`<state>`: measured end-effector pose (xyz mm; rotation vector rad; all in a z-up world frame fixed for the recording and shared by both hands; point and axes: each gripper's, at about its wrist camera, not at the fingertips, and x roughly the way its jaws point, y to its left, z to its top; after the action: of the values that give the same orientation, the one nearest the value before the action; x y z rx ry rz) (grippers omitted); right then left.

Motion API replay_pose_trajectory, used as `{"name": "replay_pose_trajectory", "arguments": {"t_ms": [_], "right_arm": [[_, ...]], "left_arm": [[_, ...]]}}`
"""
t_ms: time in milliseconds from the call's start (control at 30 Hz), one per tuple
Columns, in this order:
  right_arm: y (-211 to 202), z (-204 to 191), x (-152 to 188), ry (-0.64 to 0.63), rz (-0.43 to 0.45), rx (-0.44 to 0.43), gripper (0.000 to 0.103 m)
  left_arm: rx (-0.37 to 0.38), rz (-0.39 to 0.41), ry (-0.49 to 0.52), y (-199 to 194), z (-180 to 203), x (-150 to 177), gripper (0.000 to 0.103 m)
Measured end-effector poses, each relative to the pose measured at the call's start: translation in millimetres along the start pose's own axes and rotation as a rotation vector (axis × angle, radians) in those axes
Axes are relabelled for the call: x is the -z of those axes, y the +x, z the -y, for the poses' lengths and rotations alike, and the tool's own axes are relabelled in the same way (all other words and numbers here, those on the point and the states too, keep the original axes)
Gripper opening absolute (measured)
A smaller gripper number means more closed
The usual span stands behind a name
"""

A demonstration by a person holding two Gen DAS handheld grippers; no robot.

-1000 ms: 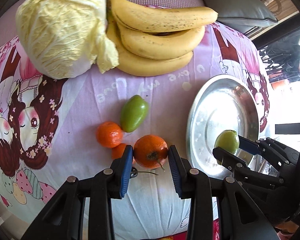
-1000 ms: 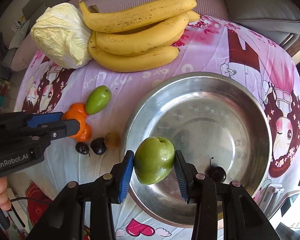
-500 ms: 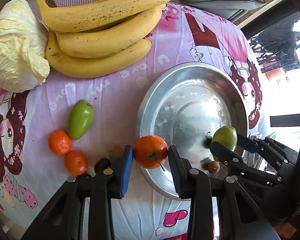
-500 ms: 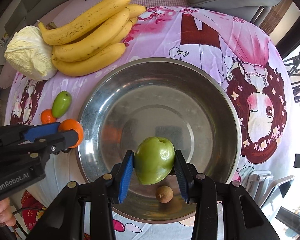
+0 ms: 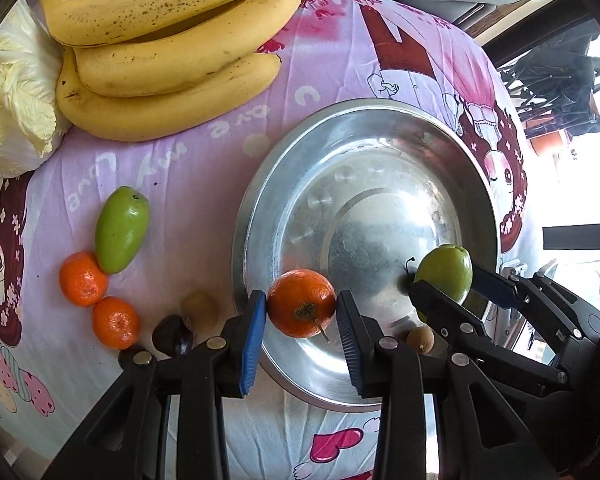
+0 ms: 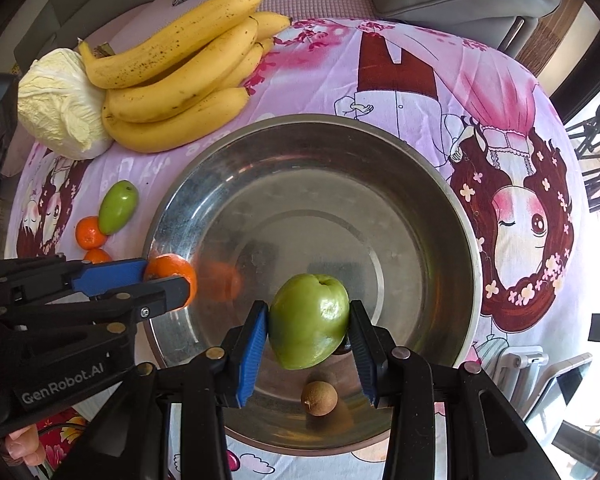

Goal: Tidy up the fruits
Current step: 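Carry the green fruit and tangerine into the steel bowl and open both grippers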

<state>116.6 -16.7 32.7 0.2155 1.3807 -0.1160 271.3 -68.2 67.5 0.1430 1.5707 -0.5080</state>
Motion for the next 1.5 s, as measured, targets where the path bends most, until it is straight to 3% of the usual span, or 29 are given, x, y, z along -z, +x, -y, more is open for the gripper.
{"name": "replay_pose_trajectory", "arguments": {"t_ms": [333, 1033, 1500], "right_arm": [[-2.1, -4.5, 6.9, 0.007, 0.101, 0.033, 0.043], [19.9, -14.5, 18.7, -0.017, 0.076, 0.02, 0.043], [9.8, -20.7, 25.8, -0.02, 0.089, 0.01, 0.045]], "left_arm": [[-0.001, 0.003, -0.014, 3.6, -5.5, -1.6, 0.037], [-0.036, -0.035, -0.009, 18.4, 8.5, -6.1, 0.038], [-0.006, -0.017, -0.021, 5.6, 7.2, -6.1, 0.037]]}}
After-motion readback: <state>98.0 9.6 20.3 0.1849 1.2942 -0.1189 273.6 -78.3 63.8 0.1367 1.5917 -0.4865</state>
